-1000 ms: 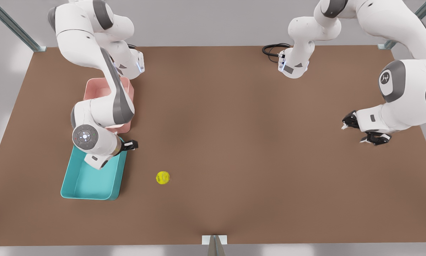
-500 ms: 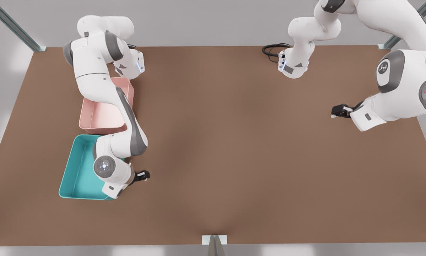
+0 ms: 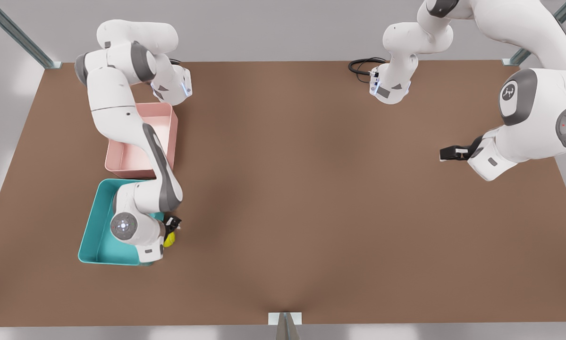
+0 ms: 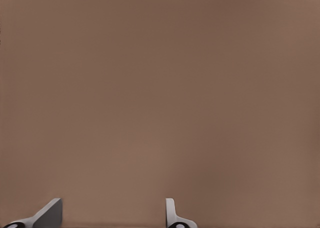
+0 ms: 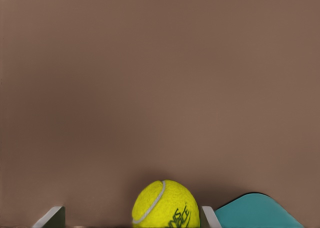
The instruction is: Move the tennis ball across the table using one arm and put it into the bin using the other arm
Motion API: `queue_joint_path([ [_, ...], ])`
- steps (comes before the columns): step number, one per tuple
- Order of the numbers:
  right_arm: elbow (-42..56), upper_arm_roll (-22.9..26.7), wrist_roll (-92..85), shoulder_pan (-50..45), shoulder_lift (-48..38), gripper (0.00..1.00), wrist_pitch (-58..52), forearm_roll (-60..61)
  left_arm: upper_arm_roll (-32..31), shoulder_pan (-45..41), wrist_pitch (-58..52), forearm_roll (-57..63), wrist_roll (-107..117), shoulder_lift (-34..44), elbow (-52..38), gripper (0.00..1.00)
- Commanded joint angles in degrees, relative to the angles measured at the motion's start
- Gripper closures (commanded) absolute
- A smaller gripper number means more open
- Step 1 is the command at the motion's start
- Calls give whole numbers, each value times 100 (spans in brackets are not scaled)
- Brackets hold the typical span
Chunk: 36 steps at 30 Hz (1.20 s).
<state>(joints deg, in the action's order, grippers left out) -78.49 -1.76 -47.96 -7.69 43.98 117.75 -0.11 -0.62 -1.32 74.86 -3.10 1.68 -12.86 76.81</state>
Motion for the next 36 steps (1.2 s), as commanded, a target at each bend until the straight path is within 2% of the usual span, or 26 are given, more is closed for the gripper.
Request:
queue_joint_path([
  [1, -219, 9, -3519, 5, -118, 0, 239, 46, 0, -26, 55, 2, 931, 3, 1, 0],
  [6, -737, 44, -3238, 14, -311, 0, 696, -15, 0, 0, 64, 2, 931, -6, 1, 0],
  [16, -737, 193, -3115, 5, -135, 0, 1136, -24, 9, 53, 29, -7, 861, -41, 1, 0],
  [23, -1080, 193, -3088, -22, -144, 0, 1523, -24, 0, 62, 29, -7, 852, -50, 1, 0],
  [36, -1010, 193, -3088, -4, -91, 0, 1567, -24, 0, 79, 55, -7, 843, -94, 1, 0],
])
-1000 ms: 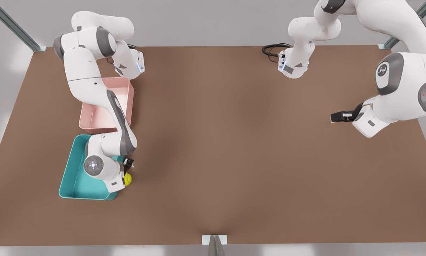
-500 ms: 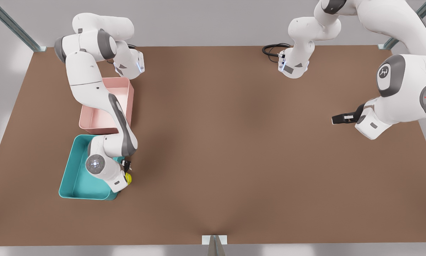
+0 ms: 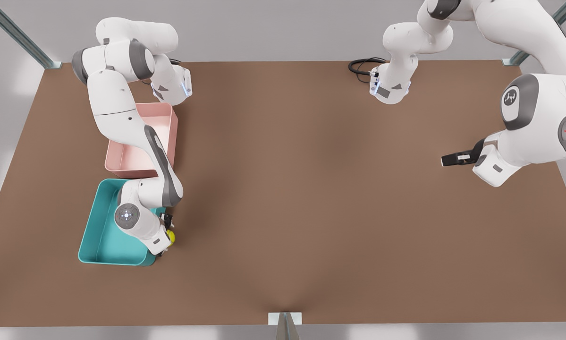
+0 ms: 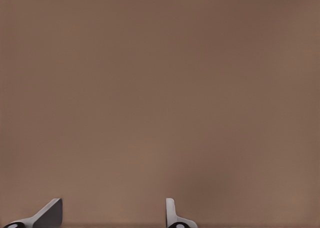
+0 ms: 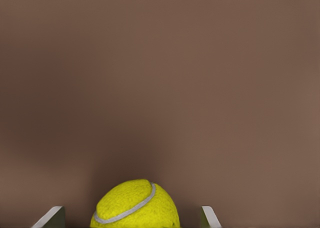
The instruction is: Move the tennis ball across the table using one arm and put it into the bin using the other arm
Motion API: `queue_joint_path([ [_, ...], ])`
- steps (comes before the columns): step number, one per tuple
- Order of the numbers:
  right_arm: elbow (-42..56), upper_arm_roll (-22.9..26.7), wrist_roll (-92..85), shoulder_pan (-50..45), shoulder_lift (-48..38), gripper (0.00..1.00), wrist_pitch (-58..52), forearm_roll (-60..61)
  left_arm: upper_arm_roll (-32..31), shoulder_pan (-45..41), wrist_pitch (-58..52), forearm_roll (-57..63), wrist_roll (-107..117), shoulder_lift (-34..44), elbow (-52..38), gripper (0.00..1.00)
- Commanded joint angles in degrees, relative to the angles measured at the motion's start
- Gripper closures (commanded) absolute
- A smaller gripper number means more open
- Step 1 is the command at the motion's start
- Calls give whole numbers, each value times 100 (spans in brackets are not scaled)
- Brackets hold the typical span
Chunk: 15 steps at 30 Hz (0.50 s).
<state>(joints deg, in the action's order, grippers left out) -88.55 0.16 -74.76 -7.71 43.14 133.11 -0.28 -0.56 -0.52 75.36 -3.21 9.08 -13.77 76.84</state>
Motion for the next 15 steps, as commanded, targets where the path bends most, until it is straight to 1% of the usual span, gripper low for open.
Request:
queue_joint_path([
  [1, 66, 2, -425, 6, 2, 0, 31, -8, 4, 34, 5, -4, 94, 6, -2, 0],
  [15, 66, 63, -407, 6, 274, 0, 277, 1, -5, 70, 75, -22, -2, -3, 120, 0],
])
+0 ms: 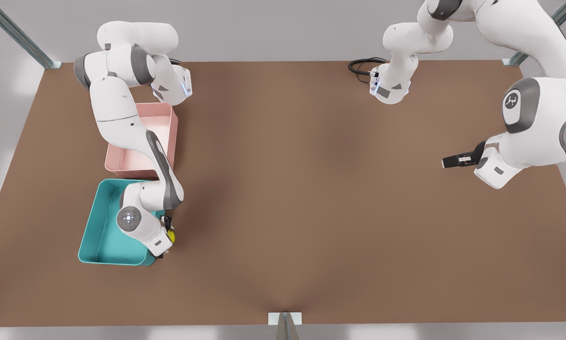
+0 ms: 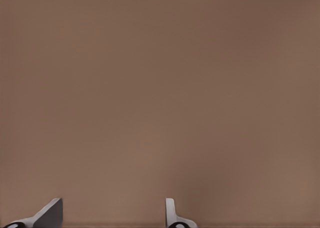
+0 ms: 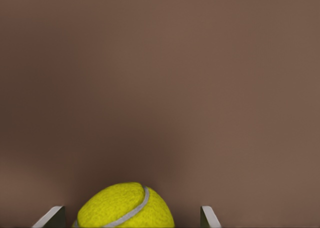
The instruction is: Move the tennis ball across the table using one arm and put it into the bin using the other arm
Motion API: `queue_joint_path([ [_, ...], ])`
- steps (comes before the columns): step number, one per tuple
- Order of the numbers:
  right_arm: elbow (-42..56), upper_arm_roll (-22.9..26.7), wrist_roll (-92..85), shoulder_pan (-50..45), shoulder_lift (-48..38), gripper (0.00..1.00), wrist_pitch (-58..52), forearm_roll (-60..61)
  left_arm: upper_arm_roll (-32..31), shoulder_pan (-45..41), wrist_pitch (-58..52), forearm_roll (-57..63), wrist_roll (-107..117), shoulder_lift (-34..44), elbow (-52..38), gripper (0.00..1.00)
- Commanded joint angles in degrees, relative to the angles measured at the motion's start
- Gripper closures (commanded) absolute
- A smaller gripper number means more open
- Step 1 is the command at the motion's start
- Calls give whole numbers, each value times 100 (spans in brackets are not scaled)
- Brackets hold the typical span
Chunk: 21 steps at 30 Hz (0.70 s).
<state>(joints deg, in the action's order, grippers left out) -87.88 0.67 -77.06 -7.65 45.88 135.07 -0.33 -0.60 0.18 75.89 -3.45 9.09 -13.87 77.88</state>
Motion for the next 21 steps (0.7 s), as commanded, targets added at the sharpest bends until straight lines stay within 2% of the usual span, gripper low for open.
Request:
queue_joint_path([
  [1, -2, 13, -178, -9, 9, 0, 81, 7, -1, 8, 22, 2, -4, 7, 26, 0],
  [21, -2, 13, -178, 9, 264, 1, 450, 24, -1, 8, 136, 2, -4, -37, 34, 0],
])
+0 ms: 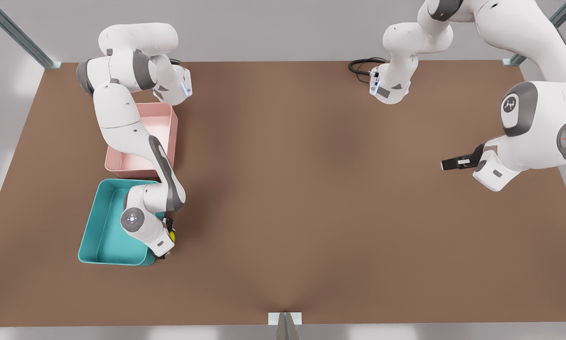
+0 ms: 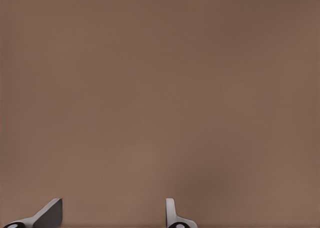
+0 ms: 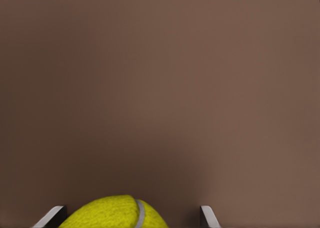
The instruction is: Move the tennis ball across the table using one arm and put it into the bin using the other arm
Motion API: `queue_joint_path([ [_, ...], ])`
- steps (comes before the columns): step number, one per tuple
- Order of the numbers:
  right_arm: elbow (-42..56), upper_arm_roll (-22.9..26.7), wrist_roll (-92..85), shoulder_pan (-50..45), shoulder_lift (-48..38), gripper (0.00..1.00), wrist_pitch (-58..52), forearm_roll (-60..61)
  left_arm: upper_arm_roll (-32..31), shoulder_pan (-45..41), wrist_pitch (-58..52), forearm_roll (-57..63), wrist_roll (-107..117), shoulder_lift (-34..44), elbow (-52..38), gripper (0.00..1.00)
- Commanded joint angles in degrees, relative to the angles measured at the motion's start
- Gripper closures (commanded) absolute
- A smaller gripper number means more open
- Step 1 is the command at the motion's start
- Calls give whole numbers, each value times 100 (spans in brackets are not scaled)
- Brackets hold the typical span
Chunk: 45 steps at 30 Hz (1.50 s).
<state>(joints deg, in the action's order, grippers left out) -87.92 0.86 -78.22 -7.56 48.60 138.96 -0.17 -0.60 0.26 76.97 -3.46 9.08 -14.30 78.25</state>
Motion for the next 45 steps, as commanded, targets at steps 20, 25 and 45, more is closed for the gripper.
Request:
queue_joint_path([
  [20, 187, -24, 114, -106, -26, 54, 53, 87, 7, 0, 20, 3, -11, -11, 24, 0],
  [25, 407, -24, 114, -176, -272, 54, -545, 439, -1, 0, 20, 38, -20, 6, 15, 0],
  [45, 319, 837, 2503, 167, -966, 0, -2187, 623, -1, -18, 20, 12, -11, -3, 15, 0],
])
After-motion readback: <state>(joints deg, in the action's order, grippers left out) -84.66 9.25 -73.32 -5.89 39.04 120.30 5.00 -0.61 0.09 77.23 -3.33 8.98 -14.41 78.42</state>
